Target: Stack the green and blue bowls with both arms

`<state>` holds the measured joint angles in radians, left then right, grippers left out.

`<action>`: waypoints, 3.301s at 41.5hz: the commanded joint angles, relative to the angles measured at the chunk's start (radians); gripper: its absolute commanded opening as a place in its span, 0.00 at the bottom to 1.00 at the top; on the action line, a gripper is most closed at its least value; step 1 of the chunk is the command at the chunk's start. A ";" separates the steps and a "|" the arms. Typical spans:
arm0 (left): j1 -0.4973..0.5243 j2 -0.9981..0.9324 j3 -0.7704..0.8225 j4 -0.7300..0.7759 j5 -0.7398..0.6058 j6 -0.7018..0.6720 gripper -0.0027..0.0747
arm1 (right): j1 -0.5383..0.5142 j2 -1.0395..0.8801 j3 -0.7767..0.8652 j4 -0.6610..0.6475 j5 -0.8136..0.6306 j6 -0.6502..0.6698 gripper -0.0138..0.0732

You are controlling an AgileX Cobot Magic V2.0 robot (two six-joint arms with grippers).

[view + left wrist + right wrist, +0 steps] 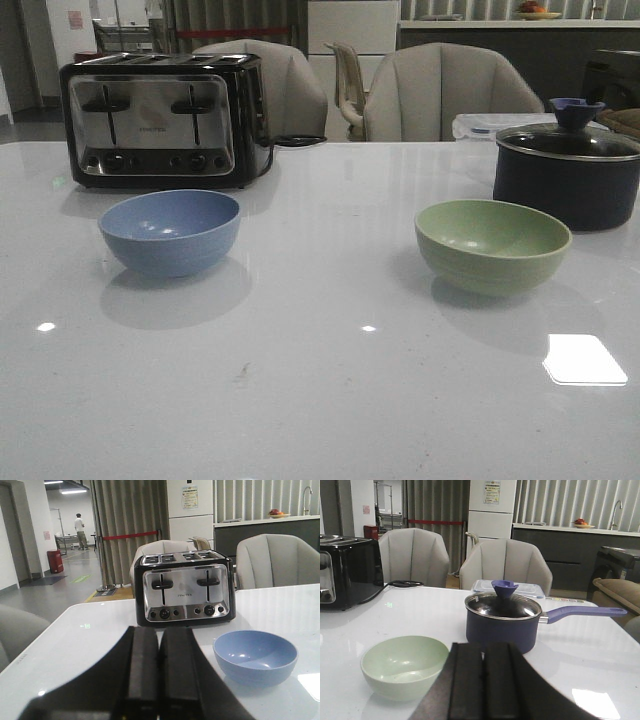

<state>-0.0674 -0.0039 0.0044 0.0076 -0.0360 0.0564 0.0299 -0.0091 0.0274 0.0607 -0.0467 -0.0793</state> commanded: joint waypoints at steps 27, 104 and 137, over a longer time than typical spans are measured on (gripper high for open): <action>0.002 -0.021 0.020 -0.008 -0.087 -0.003 0.17 | -0.002 -0.022 -0.001 -0.006 -0.093 -0.008 0.20; 0.000 0.460 -0.636 -0.061 0.579 -0.003 0.75 | -0.002 0.824 -0.743 -0.007 0.708 -0.008 0.74; 0.000 0.460 -0.636 -0.061 0.581 -0.003 0.75 | -0.002 0.824 -0.743 -0.007 0.707 -0.008 0.75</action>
<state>-0.0674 0.4438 -0.6037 -0.0456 0.6283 0.0564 0.0299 0.8169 -0.6782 0.0593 0.7241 -0.0793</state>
